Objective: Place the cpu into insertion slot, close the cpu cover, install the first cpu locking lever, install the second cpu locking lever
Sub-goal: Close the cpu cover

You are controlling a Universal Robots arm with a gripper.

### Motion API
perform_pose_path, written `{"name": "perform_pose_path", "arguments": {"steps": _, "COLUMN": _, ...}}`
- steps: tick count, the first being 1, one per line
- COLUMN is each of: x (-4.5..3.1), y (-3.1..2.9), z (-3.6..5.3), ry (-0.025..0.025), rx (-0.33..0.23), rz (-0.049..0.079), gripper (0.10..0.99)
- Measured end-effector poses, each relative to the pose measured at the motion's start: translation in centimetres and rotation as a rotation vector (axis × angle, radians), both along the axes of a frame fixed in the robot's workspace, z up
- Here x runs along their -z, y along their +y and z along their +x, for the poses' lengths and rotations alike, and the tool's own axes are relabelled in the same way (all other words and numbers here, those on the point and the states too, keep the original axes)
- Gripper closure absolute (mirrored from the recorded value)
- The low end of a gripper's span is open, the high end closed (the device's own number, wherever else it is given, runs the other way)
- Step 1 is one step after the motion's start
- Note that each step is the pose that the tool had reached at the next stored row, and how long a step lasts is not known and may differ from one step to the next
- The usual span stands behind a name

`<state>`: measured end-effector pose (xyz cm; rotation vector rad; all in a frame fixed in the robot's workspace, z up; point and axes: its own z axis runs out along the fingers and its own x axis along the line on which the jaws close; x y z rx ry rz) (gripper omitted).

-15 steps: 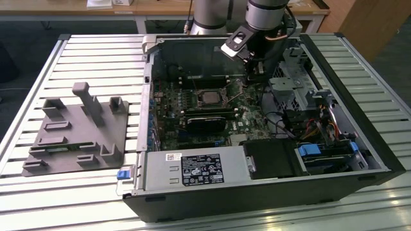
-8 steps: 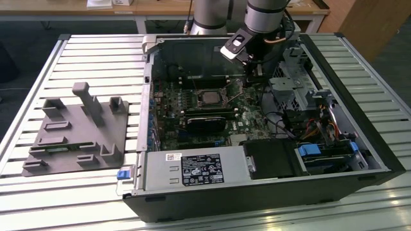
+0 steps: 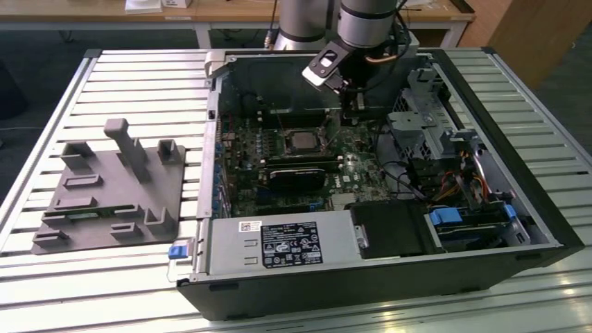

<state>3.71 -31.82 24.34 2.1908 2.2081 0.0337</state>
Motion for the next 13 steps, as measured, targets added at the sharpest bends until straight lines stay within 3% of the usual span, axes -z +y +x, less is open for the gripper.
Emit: {"name": "perform_pose_path", "arguments": {"steps": 13, "x": 0.13, "y": 0.00, "z": -2.07, "ry": 0.0000, "rx": 0.000, "rz": 0.000, "gripper": 0.980}}
